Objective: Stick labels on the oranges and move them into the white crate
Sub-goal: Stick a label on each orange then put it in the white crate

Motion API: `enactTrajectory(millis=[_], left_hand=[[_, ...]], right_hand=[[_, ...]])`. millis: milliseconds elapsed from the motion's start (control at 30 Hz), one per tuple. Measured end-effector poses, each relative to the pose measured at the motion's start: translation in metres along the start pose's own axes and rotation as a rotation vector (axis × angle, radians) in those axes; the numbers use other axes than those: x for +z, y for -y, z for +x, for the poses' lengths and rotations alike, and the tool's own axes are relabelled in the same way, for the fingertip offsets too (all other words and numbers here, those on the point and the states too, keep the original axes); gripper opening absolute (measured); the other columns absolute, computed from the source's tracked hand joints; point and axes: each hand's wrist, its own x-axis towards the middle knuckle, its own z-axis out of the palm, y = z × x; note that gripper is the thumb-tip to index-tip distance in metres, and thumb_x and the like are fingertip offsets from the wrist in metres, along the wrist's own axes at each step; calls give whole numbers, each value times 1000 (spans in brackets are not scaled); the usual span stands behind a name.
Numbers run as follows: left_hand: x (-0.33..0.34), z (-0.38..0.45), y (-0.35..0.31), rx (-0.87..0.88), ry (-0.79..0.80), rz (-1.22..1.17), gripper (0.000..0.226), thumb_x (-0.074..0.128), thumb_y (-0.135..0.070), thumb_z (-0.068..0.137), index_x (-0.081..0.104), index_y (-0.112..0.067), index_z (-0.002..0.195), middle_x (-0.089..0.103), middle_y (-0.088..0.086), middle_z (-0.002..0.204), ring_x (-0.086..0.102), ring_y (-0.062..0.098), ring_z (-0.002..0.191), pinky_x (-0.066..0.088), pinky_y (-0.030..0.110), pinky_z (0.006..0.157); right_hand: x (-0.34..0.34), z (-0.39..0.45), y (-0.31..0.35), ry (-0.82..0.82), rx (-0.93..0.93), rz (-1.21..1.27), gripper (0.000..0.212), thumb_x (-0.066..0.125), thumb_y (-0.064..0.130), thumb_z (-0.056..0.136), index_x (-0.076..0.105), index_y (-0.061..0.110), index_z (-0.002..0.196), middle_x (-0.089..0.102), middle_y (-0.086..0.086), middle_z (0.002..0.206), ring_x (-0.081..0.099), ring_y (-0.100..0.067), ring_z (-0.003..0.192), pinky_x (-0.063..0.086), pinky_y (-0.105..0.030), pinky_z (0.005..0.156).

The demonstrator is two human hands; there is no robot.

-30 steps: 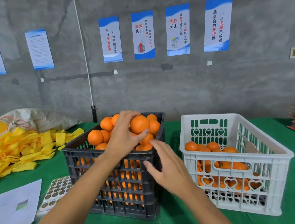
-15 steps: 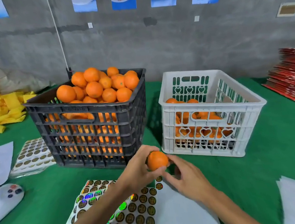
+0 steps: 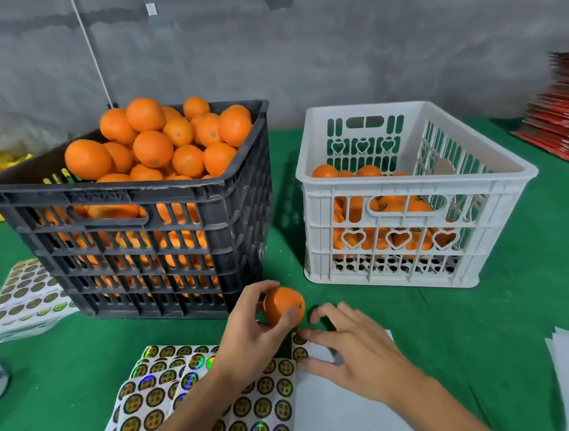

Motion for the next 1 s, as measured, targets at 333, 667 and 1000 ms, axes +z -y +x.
enactTrajectory(millis=[333, 667, 1000], left_hand=[[1, -3, 0, 87, 62, 19, 51, 75, -58, 85, 52, -47, 128, 54, -24, 125, 58, 3, 116, 62, 26, 78], [-3, -7, -4, 95, 80, 17, 49, 69, -49, 86, 51, -41, 131, 54, -21, 126, 57, 7, 115, 61, 34, 82], [-8, -9, -8, 53, 141, 56, 36, 46, -55, 90, 59, -35, 118, 62, -16, 108, 60, 8, 99, 50, 26, 78]], right_hand=[[6, -1, 3, -184, 86, 264, 32, 57, 62, 94, 76, 42, 110, 48, 16, 97, 50, -6, 73, 30, -13, 62], [0, -8, -2, -213, 139, 313, 12, 64, 42, 99, 72, 34, 97, 52, 10, 94, 51, -13, 71, 38, -20, 60], [-15, -10, 4, -464, 70, 89, 17, 57, 31, 103, 71, 24, 96, 55, 13, 88, 49, -10, 73, 45, -35, 67]])
